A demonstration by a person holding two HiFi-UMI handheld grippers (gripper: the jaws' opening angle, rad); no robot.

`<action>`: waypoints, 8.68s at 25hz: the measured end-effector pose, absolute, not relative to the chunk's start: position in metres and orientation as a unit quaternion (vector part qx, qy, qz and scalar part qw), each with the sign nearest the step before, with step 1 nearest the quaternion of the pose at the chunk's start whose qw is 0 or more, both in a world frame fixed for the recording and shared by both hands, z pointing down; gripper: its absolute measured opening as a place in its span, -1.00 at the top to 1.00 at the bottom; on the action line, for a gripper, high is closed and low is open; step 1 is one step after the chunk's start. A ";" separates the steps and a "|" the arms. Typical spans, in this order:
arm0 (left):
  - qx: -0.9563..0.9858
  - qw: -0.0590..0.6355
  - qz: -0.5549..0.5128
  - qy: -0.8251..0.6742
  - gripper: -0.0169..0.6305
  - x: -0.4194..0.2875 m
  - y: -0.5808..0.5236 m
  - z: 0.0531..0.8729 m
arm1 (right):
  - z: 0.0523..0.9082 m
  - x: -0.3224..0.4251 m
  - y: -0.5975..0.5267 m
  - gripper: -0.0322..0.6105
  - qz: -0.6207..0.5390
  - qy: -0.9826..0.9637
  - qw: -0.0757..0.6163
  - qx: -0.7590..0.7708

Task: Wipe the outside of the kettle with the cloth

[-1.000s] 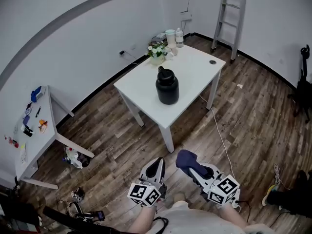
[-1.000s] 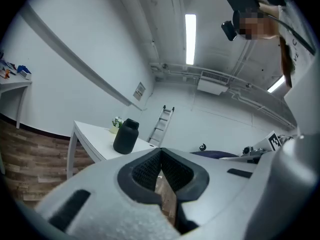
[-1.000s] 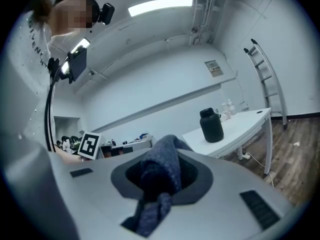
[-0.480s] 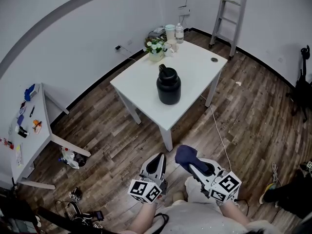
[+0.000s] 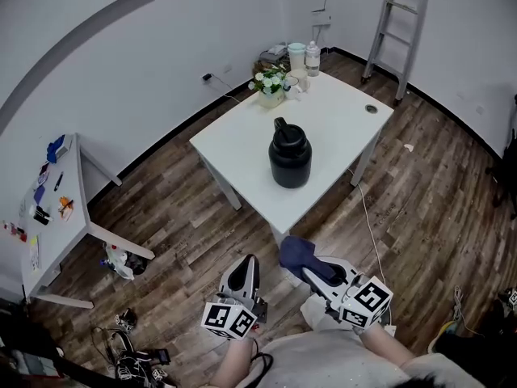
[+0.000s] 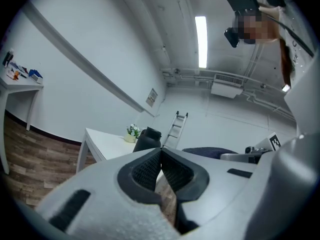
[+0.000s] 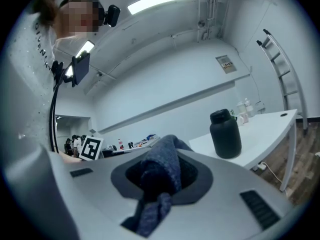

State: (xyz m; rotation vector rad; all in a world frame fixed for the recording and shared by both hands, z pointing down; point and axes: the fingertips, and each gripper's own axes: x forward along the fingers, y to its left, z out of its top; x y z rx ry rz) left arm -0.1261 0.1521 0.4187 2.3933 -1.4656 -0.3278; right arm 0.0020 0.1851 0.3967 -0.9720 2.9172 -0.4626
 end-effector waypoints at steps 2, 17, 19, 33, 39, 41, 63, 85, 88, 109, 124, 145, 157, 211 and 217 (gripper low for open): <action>0.833 0.155 -0.117 -0.518 0.93 -0.122 0.135 0.420 | 0.395 0.003 0.169 0.69 -0.138 0.946 0.012 -0.295; 0.833 0.159 -0.099 -0.521 0.93 -0.054 0.037 0.420 | 0.409 0.044 0.077 0.69 -0.112 0.971 -0.030 -0.207; 0.832 0.156 -0.094 -0.525 0.93 -0.050 0.027 0.424 | 0.412 0.047 0.065 0.69 -0.094 0.976 -0.045 -0.192; 0.836 0.139 -0.095 -0.522 0.92 -0.016 -0.025 0.424 | 0.420 0.025 -0.027 0.69 -0.033 0.989 -0.100 -0.107; 0.839 0.132 -0.103 -0.518 0.92 -0.021 -0.052 0.424 | 0.408 0.018 -0.055 0.69 -0.021 0.988 -0.086 -0.125; 0.838 0.133 -0.109 -0.518 0.92 -0.024 -0.059 0.423 | 0.405 0.020 -0.063 0.69 -0.019 0.986 -0.071 -0.147; 0.824 0.249 -0.106 -0.497 0.93 -0.018 -0.069 0.510 | 0.517 0.038 -0.095 0.69 -0.103 0.959 -0.110 -0.241; 0.898 0.082 -0.029 -0.432 0.93 0.049 -0.071 0.437 | 0.403 0.084 -0.128 0.69 0.122 0.915 -0.151 -0.353; 0.893 0.080 -0.018 -0.443 0.93 0.041 -0.069 0.450 | 0.433 0.084 -0.134 0.69 0.155 0.898 -0.209 -0.355; 0.870 0.093 -0.004 -0.485 0.93 0.002 -0.078 0.471 | 0.434 0.105 -0.144 0.69 0.183 0.878 -0.219 -0.385; 0.841 0.040 -0.007 -0.540 0.93 -0.029 -0.102 0.426 | 0.428 0.078 -0.188 0.69 0.191 0.871 -0.279 -0.356; 0.898 0.112 -0.035 -0.425 0.93 0.100 -0.116 0.479 | 0.550 0.096 -0.180 0.69 0.052 0.890 -0.338 -0.303; 0.914 0.083 -0.063 -0.393 0.93 0.120 -0.121 0.441 | 0.381 0.037 -0.227 0.69 0.247 0.920 -0.284 -0.113; 0.802 0.069 -0.031 -0.593 0.93 -0.101 -0.117 0.452 | 0.414 -0.096 -0.273 0.69 0.332 0.780 -0.506 0.160; 0.796 0.062 -0.041 -0.601 0.93 -0.112 -0.133 0.450 | 0.391 -0.116 -0.244 0.69 0.357 0.773 -0.473 0.229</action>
